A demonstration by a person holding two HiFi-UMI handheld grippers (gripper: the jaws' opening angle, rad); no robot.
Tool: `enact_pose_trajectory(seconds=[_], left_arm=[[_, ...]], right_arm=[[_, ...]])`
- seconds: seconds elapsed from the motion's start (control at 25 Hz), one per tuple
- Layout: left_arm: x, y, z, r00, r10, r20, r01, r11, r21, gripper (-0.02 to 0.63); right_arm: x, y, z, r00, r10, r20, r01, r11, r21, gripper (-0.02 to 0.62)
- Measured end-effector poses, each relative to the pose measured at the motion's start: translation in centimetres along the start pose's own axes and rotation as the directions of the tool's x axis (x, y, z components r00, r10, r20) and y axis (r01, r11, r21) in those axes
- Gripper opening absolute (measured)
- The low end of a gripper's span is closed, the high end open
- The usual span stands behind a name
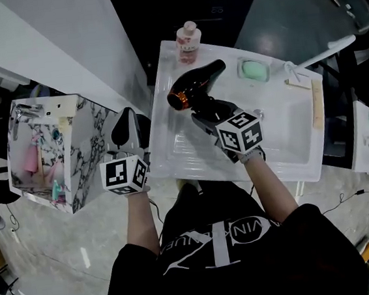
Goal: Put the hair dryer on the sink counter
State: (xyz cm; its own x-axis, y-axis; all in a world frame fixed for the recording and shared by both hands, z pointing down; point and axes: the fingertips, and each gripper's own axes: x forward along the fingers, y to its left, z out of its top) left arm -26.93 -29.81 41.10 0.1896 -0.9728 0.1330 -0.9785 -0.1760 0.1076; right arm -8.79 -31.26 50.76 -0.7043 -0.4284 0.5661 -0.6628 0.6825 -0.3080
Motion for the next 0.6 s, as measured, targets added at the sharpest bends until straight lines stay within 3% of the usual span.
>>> enact_pose_trajectory(seconds=[0.24, 0.6], left_arm=[[1.4, 0.1, -1.1, 0.999, -0.007, -0.032, 0.007, 1.000, -0.008, 0.000], [2.3, 0.5, -2.4, 0.997, 0.000, -0.073, 0.000, 1.000, -0.005, 0.000]], right_arm=[[2.0, -1.8, -1.0, 0.995, -0.086, -0.057, 0.082, 0.993, -0.084, 0.259], [5.1, -4.2, -0.7, 0.981, -0.189, -0.051, 0.183, 0.979, -0.092, 0.259]])
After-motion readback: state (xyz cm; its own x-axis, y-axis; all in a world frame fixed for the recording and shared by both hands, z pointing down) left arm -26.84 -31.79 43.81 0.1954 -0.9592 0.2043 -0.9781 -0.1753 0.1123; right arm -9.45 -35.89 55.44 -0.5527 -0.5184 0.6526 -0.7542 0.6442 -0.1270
